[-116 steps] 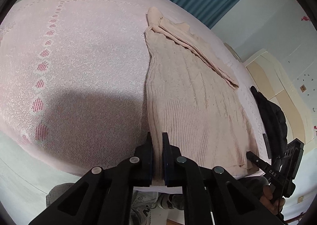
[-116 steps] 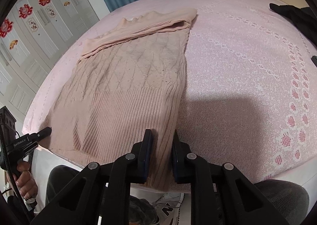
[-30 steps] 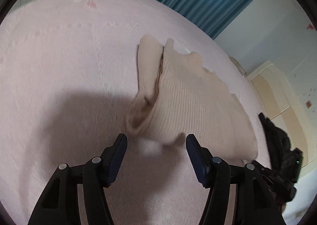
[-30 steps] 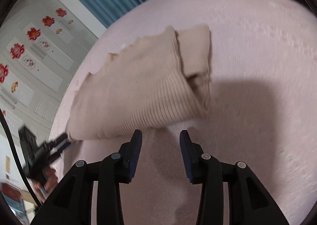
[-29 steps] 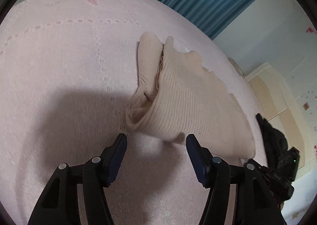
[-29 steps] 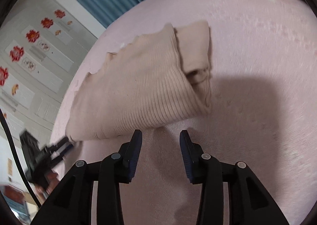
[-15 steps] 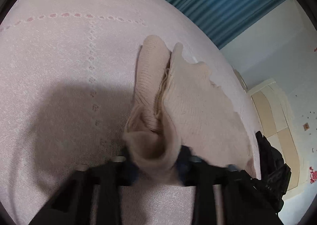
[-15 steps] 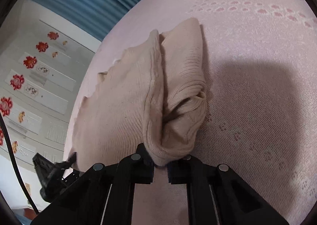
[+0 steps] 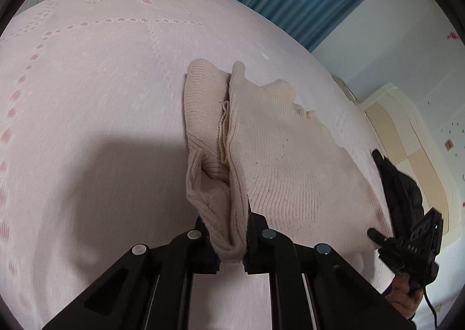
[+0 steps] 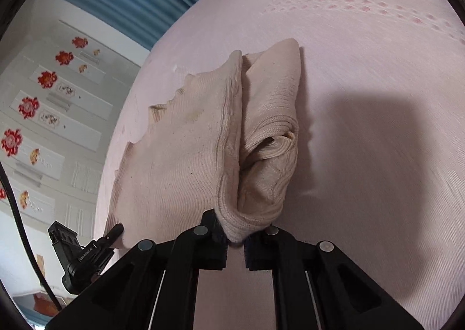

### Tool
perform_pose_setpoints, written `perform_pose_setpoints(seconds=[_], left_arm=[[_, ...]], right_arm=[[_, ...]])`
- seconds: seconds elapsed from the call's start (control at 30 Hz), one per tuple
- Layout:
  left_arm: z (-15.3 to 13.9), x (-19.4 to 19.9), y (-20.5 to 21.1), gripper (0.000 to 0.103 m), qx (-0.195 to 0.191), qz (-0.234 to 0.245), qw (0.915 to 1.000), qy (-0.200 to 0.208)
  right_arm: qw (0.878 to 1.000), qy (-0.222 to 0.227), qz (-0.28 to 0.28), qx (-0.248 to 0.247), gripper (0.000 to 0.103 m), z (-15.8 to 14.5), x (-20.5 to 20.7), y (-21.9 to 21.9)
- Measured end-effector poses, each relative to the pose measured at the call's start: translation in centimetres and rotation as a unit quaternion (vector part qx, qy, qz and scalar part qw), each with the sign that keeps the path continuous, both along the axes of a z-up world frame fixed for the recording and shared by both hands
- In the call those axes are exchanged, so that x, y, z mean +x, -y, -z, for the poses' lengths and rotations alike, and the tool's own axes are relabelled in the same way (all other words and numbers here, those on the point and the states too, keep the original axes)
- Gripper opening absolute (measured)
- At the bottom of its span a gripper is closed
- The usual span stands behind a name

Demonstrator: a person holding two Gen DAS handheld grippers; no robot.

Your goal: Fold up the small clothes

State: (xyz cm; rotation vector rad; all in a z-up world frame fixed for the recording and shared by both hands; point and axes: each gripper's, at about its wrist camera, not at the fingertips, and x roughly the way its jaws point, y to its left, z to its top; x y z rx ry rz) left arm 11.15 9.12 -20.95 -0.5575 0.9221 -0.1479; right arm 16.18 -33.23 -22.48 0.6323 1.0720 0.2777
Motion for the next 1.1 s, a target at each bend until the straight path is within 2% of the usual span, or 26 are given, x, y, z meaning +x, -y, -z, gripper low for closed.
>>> perform_pose_setpoints(seconds=[0.13,0.2,0.27,0.3,0.37,0.4,0.5,0.7,0.77,0.8,0.87,0.97,1.1], left_arm=[[0.1,-4.3,0.7,0.016,0.021,0.015,0.9997,0.001],[-0.2,-5.5,0.7,0.032,0.052,0.007,0.9986,-0.001],[-0.8,-6.7,0.1,0.037,0.070,0.001,0.9976,0.003],[-1.0,-7.1,-0.2,0.037,0.068,0.000,0.9977,0.007],[-1.6,-7.5,-1.2,0.037,0.047,0.000,0.9987,0.021],[-1.8,-7.5,-1.5,0.037,0.038,0.001,0.9990,0.024],[-2.4,-6.8,-1.7,0.038,0.021,0.007,0.9991,0.036],[-3.1,-5.3,-0.3,0.038,0.047,0.030,0.9969,0.054],[-3.1,-4.9,0.0,0.038,0.043,0.032,0.9971,0.053],[-2.8,-4.5,0.2,0.036,0.045,0.039,0.9974,0.042],[-2.0,-3.9,0.8,0.036,0.051,0.055,0.9969,0.023],[-1.3,-4.6,0.7,0.008,0.052,0.056,0.9968,0.023],[-0.9,-5.8,-1.0,0.008,0.011,0.050,0.9985,0.021]], right_arm=[[0.998,-0.002,-0.027,-0.057,0.010,-0.8,-4.7,0.3],[0.992,0.003,-0.042,-0.119,0.017,-1.3,-6.6,-0.1],[0.987,0.026,-0.046,-0.150,0.022,-2.4,-7.9,-0.2],[0.984,0.046,-0.049,-0.167,0.023,-3.3,-8.6,-0.3],[0.975,0.086,-0.050,-0.200,0.032,-4.6,-9.8,-0.5],[0.971,0.099,-0.049,-0.211,0.032,-5.0,-9.9,-0.6],[0.969,0.103,-0.051,-0.218,0.032,-5.0,-9.4,-0.6],[0.975,0.082,-0.050,-0.199,0.032,-3.6,-6.6,-0.8],[0.976,0.075,-0.054,-0.197,0.032,-3.1,-6.0,-1.2],[0.977,0.074,-0.057,-0.194,0.030,-2.9,-5.8,-1.4],[0.978,0.062,-0.064,-0.187,0.011,-2.4,-5.5,-1.5],[0.981,0.059,-0.060,-0.172,0.007,-2.2,-5.7,-1.0],[0.984,0.066,-0.058,-0.152,0.006,-2.7,-6.6,-0.2]])
